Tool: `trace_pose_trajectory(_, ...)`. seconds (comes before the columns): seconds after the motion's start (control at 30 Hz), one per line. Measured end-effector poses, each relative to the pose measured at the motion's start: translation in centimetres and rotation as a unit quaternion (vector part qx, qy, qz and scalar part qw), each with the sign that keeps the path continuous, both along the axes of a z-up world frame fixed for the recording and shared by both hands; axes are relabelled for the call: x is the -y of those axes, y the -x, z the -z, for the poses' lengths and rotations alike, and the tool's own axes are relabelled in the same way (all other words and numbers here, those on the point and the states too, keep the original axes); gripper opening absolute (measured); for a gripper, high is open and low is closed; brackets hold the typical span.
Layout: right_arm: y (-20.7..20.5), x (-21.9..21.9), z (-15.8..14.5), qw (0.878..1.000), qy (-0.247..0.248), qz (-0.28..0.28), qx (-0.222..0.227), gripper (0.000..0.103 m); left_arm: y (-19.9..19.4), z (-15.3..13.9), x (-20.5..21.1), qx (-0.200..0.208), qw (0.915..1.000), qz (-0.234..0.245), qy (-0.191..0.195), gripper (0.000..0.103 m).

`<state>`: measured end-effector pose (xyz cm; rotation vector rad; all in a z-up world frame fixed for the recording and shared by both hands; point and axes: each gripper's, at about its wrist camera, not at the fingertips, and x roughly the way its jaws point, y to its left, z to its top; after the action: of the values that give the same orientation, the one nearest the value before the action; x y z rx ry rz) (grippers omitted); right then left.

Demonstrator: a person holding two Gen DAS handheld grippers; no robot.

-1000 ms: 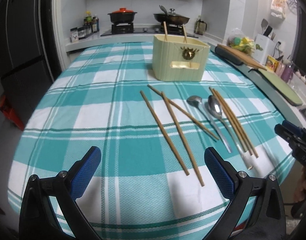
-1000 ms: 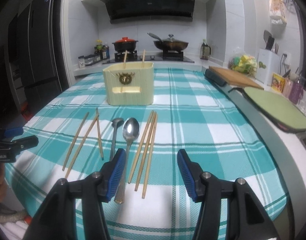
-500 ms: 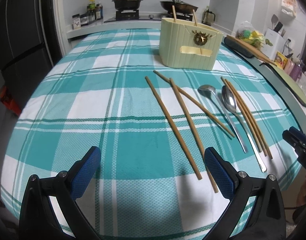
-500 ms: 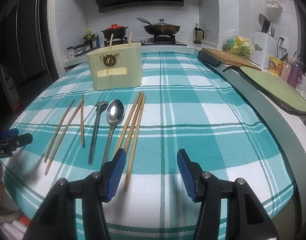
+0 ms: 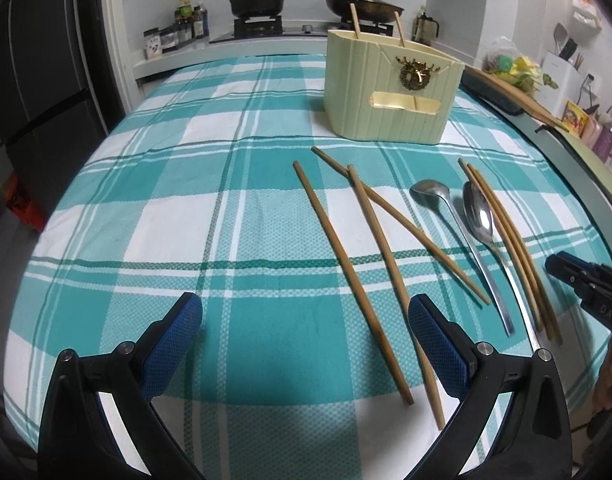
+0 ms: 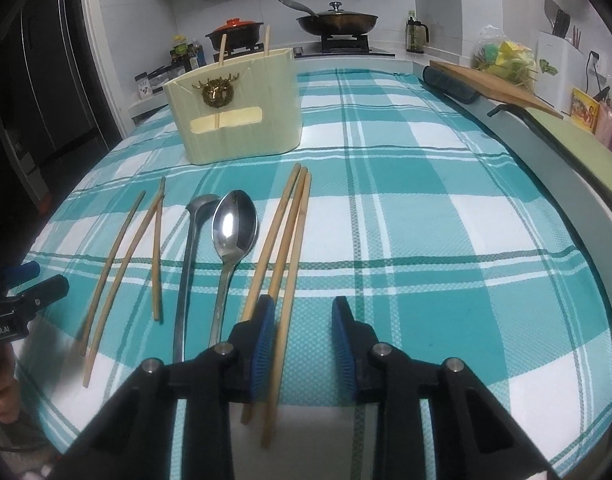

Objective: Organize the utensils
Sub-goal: 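Close the right gripper on a wooden chopstick while the left gripper grasps another chopstick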

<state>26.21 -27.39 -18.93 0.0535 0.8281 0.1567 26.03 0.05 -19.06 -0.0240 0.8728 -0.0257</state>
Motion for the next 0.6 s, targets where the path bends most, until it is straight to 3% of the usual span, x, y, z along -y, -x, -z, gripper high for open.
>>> trace_pose_trajectory(0.47, -2.6, -0.7, 1.7, 0.999, 0.013, -0.016, -0.034, 0.017, -4.0, 3.6, -0.6, -0.055, 0.9981, -0.027, 0.011, 0.102)
trace_pose_trajectory(0.6, -2.9, -1.1, 1.8, 0.999, 0.035, -0.024, -0.028, 0.016, -4.5, 3.9, 0.0, -0.051, 0.9984, -0.023, -0.012, 0.103)
